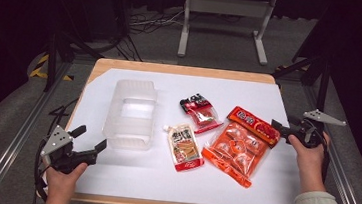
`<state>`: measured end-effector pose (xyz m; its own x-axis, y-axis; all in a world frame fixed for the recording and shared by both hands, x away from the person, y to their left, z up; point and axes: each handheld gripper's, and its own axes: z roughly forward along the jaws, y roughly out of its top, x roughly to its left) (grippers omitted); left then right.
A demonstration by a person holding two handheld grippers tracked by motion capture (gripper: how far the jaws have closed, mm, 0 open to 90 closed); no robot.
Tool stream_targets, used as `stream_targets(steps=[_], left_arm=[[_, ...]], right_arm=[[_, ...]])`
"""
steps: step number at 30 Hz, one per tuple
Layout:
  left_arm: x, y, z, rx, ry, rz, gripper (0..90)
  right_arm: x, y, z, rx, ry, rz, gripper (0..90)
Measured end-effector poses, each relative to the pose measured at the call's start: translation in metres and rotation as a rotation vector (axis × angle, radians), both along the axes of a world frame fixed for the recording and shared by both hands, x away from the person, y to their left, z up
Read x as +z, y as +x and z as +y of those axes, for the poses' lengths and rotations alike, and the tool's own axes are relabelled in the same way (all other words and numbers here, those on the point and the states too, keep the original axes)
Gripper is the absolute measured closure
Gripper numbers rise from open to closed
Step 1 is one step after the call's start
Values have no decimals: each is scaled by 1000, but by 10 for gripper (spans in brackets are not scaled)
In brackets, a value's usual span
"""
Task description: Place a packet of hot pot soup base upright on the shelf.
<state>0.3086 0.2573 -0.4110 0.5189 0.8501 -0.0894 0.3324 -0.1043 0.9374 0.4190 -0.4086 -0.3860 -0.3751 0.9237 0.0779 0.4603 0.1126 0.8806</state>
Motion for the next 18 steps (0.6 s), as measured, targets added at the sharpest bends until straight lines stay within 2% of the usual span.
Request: stream_targets(steps=[1, 2, 7, 11, 15, 18], left_arm=[[1, 0, 0, -5, 2, -1, 130], [2, 0, 0, -4, -2, -5, 133], [3, -1, 1, -7, -17, -9, 134], [4, -1, 0, -19, -23, -9, 138], [5, -2, -1, -43, -65, -1, 139], [5, -2, -1, -53, -62, 0, 140]], right_arm=[[0, 0, 0, 0, 0, 0, 247], [-5, 4, -3, -33, 6, 21, 250], [-14, 11, -8, -60, 12, 62, 251], [-24, 18, -11, -63, 16, 105, 250], [-31, 22, -13, -60, 29, 150, 251], [-36, 24, -13, -59, 28, 185, 251]])
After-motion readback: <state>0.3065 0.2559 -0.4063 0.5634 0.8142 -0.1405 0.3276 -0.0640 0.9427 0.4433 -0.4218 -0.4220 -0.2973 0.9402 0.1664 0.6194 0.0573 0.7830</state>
